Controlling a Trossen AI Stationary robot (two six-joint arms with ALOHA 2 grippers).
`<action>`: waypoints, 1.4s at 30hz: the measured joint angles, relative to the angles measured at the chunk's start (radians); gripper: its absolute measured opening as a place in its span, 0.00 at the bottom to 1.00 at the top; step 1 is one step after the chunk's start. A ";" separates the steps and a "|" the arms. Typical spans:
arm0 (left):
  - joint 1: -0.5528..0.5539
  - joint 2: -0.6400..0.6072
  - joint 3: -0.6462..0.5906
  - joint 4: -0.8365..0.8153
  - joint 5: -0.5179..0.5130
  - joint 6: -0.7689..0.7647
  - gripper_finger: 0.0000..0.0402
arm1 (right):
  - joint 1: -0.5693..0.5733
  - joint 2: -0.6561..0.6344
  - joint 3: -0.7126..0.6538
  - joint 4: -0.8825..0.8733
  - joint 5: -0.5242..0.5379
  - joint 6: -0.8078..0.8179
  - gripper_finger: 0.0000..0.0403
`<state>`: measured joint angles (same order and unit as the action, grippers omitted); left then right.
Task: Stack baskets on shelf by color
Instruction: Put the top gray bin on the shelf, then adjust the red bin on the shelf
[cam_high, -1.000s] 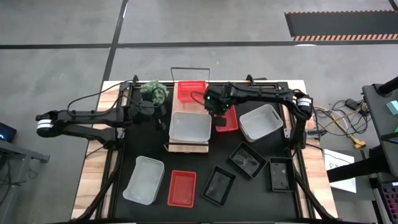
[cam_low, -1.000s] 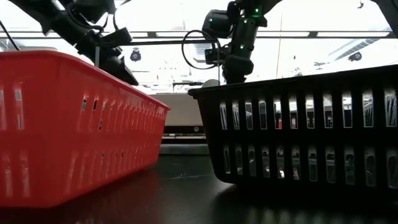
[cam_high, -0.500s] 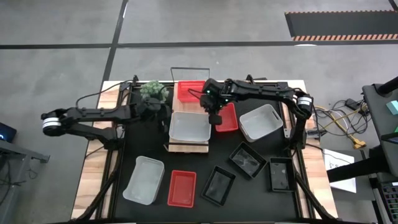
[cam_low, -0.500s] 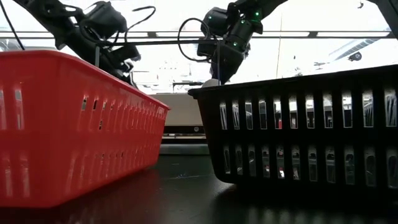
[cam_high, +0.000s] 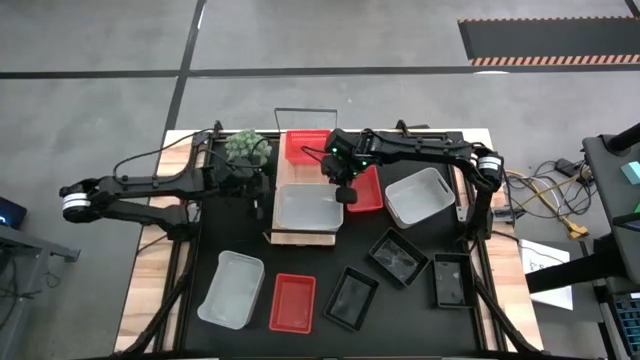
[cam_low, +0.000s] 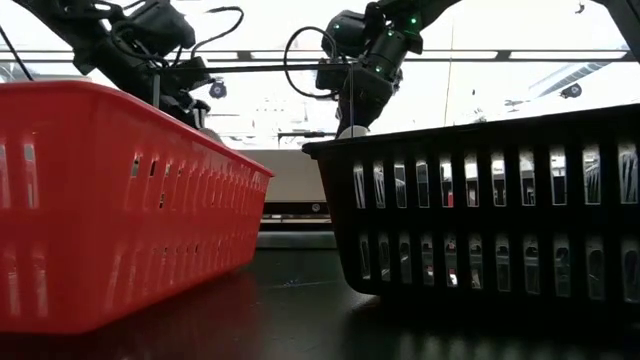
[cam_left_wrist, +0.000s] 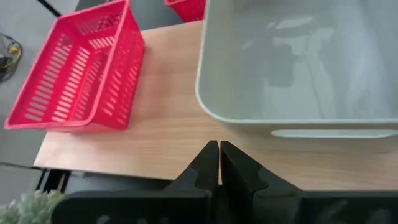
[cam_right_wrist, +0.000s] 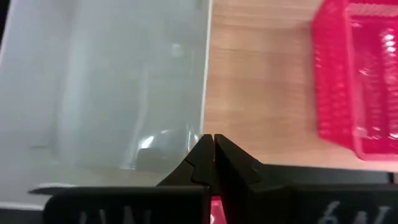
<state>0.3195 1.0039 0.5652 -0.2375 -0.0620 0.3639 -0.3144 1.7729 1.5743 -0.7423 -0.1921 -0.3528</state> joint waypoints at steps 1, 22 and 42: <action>0.000 -0.007 0.000 -0.011 0.000 -0.013 0.00 | 0.004 0.000 0.000 0.000 -0.011 0.001 0.02; 0.000 -0.164 -0.012 -0.022 -0.122 -0.041 0.00 | -0.123 0.130 0.038 0.254 -0.070 -0.057 0.02; 0.000 -0.172 -0.020 -0.006 -0.127 -0.036 0.00 | -0.125 0.390 0.437 0.072 0.063 -0.077 0.02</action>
<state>0.3195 0.8318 0.5450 -0.2439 -0.1890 0.3279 -0.4393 2.1625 2.0117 -0.6699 -0.1287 -0.4297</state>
